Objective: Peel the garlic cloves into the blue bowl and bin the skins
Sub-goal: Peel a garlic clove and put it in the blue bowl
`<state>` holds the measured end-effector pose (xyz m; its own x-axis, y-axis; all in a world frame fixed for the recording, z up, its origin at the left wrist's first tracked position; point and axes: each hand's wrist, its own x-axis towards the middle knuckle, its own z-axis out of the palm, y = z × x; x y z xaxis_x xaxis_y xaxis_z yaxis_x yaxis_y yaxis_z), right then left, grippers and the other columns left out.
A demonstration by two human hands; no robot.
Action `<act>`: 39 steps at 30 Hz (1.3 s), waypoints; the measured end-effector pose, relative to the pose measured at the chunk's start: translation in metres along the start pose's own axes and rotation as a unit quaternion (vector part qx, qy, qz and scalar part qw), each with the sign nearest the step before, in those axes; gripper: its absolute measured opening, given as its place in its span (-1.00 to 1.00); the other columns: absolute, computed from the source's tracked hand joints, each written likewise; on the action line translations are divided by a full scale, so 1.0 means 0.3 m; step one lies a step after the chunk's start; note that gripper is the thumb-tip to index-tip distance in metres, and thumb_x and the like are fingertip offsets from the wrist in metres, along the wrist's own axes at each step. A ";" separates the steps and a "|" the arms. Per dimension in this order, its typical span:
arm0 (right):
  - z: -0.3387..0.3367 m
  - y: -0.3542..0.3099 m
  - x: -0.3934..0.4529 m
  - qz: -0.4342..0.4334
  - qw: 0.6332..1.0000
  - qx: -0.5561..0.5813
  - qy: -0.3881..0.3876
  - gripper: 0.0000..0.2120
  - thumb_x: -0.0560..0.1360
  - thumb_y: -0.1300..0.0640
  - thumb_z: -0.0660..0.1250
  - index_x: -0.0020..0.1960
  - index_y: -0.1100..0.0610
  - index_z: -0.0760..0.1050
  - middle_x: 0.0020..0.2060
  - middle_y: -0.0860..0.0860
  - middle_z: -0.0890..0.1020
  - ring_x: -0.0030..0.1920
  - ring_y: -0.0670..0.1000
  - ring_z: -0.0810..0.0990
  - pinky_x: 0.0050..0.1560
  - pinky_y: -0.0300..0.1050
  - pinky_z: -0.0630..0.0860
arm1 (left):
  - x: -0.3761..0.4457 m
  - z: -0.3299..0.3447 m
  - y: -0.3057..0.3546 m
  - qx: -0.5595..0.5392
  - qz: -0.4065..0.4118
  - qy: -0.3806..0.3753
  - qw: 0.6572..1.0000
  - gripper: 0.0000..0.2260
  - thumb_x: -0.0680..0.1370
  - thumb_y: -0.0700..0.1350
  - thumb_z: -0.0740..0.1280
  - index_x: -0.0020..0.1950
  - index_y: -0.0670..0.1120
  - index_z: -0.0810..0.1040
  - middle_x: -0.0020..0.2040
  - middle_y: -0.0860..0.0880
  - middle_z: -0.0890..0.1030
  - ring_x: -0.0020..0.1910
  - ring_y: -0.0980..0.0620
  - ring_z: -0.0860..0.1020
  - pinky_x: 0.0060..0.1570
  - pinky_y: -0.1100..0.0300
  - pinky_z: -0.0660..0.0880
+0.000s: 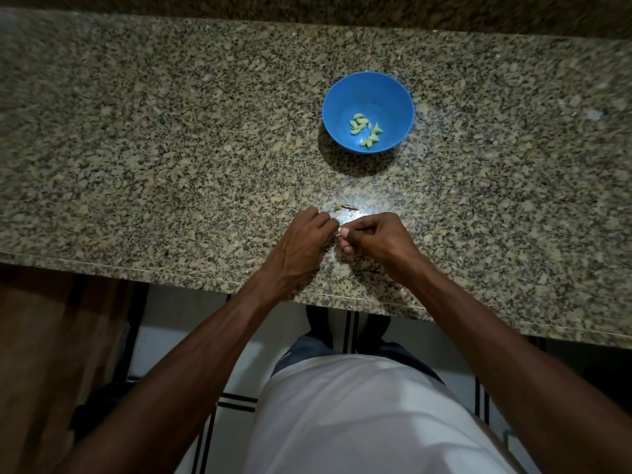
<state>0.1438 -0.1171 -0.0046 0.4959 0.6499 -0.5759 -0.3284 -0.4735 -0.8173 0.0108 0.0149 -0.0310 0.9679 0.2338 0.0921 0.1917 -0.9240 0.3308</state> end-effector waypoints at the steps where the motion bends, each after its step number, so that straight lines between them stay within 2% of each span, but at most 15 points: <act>1: 0.004 0.002 0.002 -0.007 1.000 -0.014 0.006 -0.92 0.56 0.31 0.48 0.00 0.35 0.70 -0.24 0.17 0.75 -0.23 0.10 0.71 -0.02 0.04 0.72 | 0.004 -0.002 0.000 -0.006 -0.007 -0.004 1.000 -0.65 0.30 -0.48 0.40 0.04 -0.23 0.59 -0.11 -0.17 0.59 -0.13 -0.16 0.47 -0.14 -0.03 0.46; 4: 0.008 0.004 0.011 -0.032 0.997 -0.072 0.021 -0.92 0.57 0.27 0.49 0.02 0.29 0.71 -0.26 0.10 0.76 -0.23 0.10 0.75 0.00 0.13 0.73 | 0.010 -0.013 0.004 -0.046 -0.044 -0.014 0.998 -0.68 0.32 -0.49 0.31 -0.01 -0.22 0.59 -0.16 -0.16 0.58 -0.15 -0.15 0.47 -0.14 -0.02 0.45; 7: 0.006 0.005 0.004 -0.068 0.991 -0.110 0.028 -0.94 0.58 0.25 0.48 0.01 0.22 0.73 -0.28 0.05 0.76 -0.23 0.12 0.76 -0.06 0.16 0.73 | 0.010 -0.024 0.010 -0.112 -0.097 -0.017 0.989 -0.75 0.44 -0.46 0.24 -0.06 -0.17 0.59 -0.19 -0.09 0.57 -0.17 -0.04 0.43 -0.15 0.05 0.41; 11: 0.003 0.011 -0.004 -0.109 0.984 -0.130 0.045 -0.94 0.59 0.25 0.47 0.00 0.20 0.73 -0.28 0.06 0.76 -0.25 0.12 0.75 -0.10 0.15 0.74 | 0.018 -0.056 0.019 -0.205 -0.149 -0.013 0.967 -0.82 0.60 -0.34 0.29 -0.08 -0.16 0.66 -0.27 0.01 0.56 -0.32 0.14 0.45 -0.29 0.20 0.39; 14: -0.001 0.013 -0.003 -0.124 0.983 -0.127 0.041 -0.94 0.58 0.25 0.48 0.00 0.19 0.73 -0.27 0.05 0.76 -0.26 0.11 0.75 -0.10 0.18 0.73 | 0.013 -0.061 0.022 -0.266 -0.217 -0.023 0.939 -0.83 0.66 -0.22 0.33 -0.02 -0.09 0.71 -0.30 0.02 0.62 -0.40 0.17 0.45 -0.42 0.37 0.34; 19: -0.013 0.023 -0.005 -0.148 0.978 -0.141 0.047 -0.93 0.56 0.26 0.50 0.01 0.16 0.75 -0.21 0.00 0.78 -0.21 0.01 0.77 -0.06 0.08 0.74 | 0.005 -0.053 0.033 -0.312 -0.270 -0.037 0.910 -0.85 0.67 -0.08 0.37 0.02 -0.03 0.74 -0.30 0.10 0.65 -0.41 0.29 0.51 -0.42 0.47 0.30; 21: -0.016 0.024 -0.006 -0.154 0.978 -0.136 0.046 -0.91 0.54 0.27 0.52 0.02 0.15 0.76 -0.17 -0.02 0.78 -0.17 -0.04 0.77 -0.03 0.04 0.73 | 0.000 -0.055 0.031 -0.338 -0.271 -0.042 0.901 -0.84 0.67 -0.05 0.37 0.00 -0.02 0.74 -0.28 0.09 0.67 -0.36 0.27 0.56 -0.36 0.45 0.34; 24: -0.022 0.024 -0.007 -0.150 0.983 -0.104 0.032 -0.89 0.52 0.28 0.53 0.03 0.14 0.76 -0.13 -0.03 0.79 -0.09 -0.03 0.78 0.02 0.02 0.73 | -0.011 -0.056 0.028 -0.374 -0.280 -0.036 0.883 -0.85 0.66 -0.03 0.38 0.04 -0.02 0.74 -0.22 0.08 0.71 -0.20 0.13 0.67 -0.20 0.26 0.52; 28: -0.013 0.027 -0.011 -0.167 0.977 -0.120 0.048 -0.86 0.53 0.22 0.56 0.08 0.13 0.76 -0.08 -0.04 0.79 -0.07 -0.08 0.77 0.03 -0.02 0.73 | -0.024 -0.052 0.048 -0.368 -0.285 0.008 0.885 -0.87 0.65 -0.05 0.40 0.04 -0.04 0.74 -0.22 0.09 0.70 -0.23 0.19 0.65 -0.25 0.37 0.49; 31: -0.001 0.031 -0.024 -0.225 0.951 -0.195 0.086 -0.84 0.55 0.19 0.53 0.13 0.13 0.76 -0.03 -0.02 0.79 -0.07 -0.17 0.75 0.00 -0.15 0.71 | -0.026 -0.039 0.067 -0.342 -0.288 0.040 0.893 -0.87 0.65 -0.08 0.40 0.02 -0.06 0.74 -0.23 0.11 0.69 -0.25 0.18 0.64 -0.31 0.37 0.47; 34: 0.011 0.030 -0.042 -0.285 0.923 -0.236 0.109 -0.81 0.56 0.22 0.51 0.17 0.17 0.73 0.01 0.05 0.78 -0.05 -0.12 0.75 0.00 -0.24 0.69 | -0.022 -0.034 0.087 -0.323 -0.295 0.060 0.897 -0.87 0.65 -0.07 0.40 0.01 -0.06 0.73 -0.22 0.09 0.70 -0.24 0.14 0.64 -0.27 0.20 0.55; 39: 0.019 0.040 -0.046 -0.358 0.880 -0.281 0.134 -0.84 0.55 0.30 0.51 0.12 0.22 0.73 -0.04 0.09 0.78 -0.11 -0.02 0.75 -0.08 -0.19 0.68 | -0.023 -0.029 0.107 -0.310 -0.301 0.083 0.898 -0.85 0.66 -0.07 0.38 0.04 -0.09 0.72 -0.19 0.04 0.71 -0.20 0.16 0.64 -0.20 0.13 0.58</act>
<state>0.1284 -0.1283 -0.0066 0.6104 0.7735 0.1708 0.5589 -0.2677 -0.7849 0.0089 -0.0137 -0.0129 0.6719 0.7238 -0.1570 0.4947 -0.2808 0.8225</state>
